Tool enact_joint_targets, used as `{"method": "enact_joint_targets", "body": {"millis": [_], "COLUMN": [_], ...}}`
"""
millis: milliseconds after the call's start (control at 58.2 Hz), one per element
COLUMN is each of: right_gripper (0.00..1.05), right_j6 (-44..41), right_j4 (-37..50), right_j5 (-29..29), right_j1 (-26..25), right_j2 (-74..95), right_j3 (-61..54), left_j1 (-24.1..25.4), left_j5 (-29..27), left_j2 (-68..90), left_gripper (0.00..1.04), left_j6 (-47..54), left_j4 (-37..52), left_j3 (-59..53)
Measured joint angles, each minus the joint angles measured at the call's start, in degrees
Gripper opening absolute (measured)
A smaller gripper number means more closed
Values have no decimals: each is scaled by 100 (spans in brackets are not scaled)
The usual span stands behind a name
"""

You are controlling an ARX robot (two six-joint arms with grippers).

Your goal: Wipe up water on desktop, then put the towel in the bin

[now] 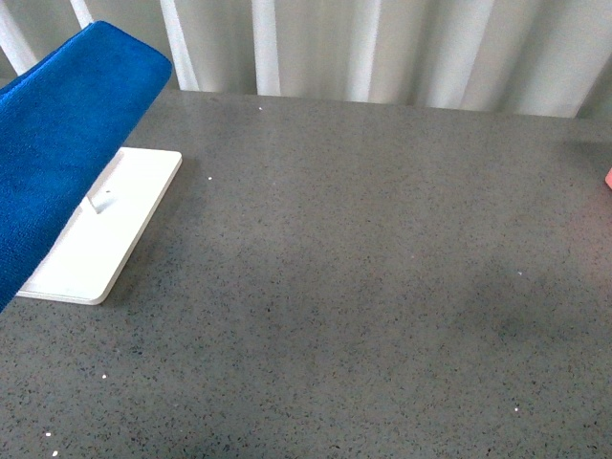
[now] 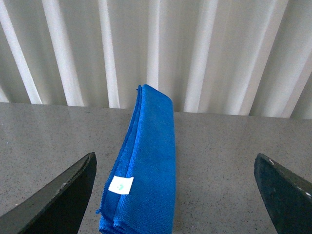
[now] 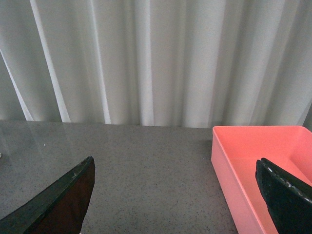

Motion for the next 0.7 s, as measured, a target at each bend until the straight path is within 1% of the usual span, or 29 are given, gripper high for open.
{"method": "enact_joint_targets", "body": {"millis": [704], "right_gripper": [98], "right_j6": [0], "right_j4": [0], "right_j5": [0], "right_j1": [0], "right_j2": [0], "right_j3": [0], "left_j1": [0], "left_j5": [0], "left_j2": [0], "left_gripper": [98], "left_j6": [0], "left_j4": [0], "left_j3": [0]}}
